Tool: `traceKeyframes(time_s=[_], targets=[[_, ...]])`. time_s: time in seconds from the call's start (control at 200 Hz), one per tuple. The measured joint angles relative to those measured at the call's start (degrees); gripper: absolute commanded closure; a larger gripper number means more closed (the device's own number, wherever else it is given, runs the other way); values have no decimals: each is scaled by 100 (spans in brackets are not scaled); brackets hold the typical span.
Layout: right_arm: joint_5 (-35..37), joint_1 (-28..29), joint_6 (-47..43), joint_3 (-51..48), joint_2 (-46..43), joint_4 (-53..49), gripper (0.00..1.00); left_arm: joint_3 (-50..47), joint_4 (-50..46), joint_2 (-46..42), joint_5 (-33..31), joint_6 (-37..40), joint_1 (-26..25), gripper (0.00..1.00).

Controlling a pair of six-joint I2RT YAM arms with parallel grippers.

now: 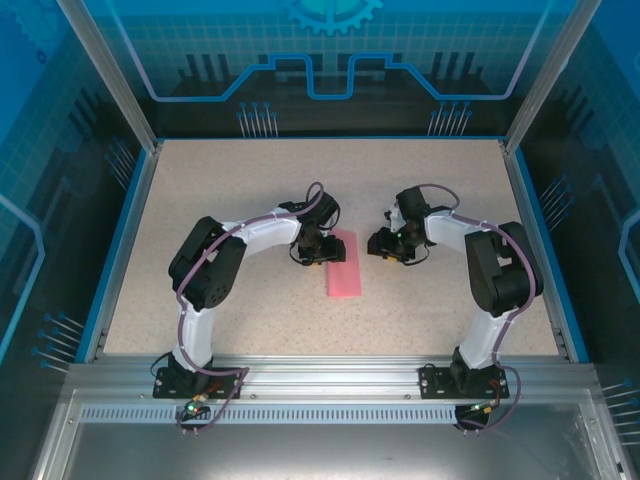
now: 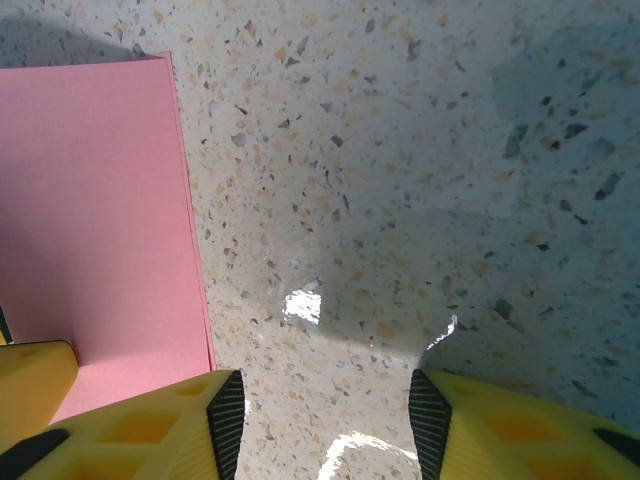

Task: Fold a paper plane with a square sheet of paper (fold left side to right side)
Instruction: First fold in half a square sheet of paper at the center of the table.

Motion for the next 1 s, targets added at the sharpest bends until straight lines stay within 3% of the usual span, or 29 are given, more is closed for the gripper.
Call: traceKeyframes(time_s=[1.0], targets=[[-153,79,4,0,-221,-133,50,151,-177,85,-24,-7,-13,39]])
